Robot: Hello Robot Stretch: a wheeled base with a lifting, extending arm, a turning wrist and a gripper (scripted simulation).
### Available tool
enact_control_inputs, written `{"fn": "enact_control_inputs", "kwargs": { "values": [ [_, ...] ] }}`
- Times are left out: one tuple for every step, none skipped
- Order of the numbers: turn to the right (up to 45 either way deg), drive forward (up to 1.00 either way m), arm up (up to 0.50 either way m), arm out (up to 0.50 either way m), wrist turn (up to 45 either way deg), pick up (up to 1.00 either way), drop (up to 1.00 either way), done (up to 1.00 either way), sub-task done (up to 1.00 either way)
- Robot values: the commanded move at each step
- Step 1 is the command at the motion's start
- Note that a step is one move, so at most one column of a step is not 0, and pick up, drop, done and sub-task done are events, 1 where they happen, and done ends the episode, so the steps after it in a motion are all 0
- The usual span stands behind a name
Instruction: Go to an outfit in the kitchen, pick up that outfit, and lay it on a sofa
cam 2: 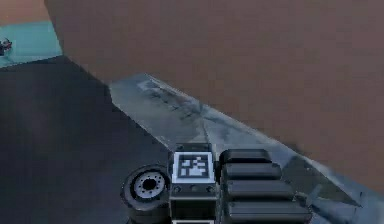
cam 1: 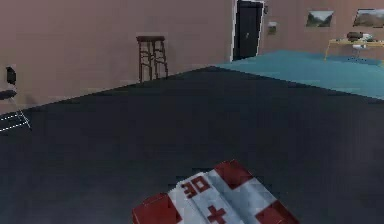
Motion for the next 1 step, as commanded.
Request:
{"fn": "enact_control_inputs", "kwargs": {
  "values": [
    [42.0, 0.00, 0.00, 0.00, 0.0, 0.00, 0.00, 0.00, 0.00]
  ]
}}
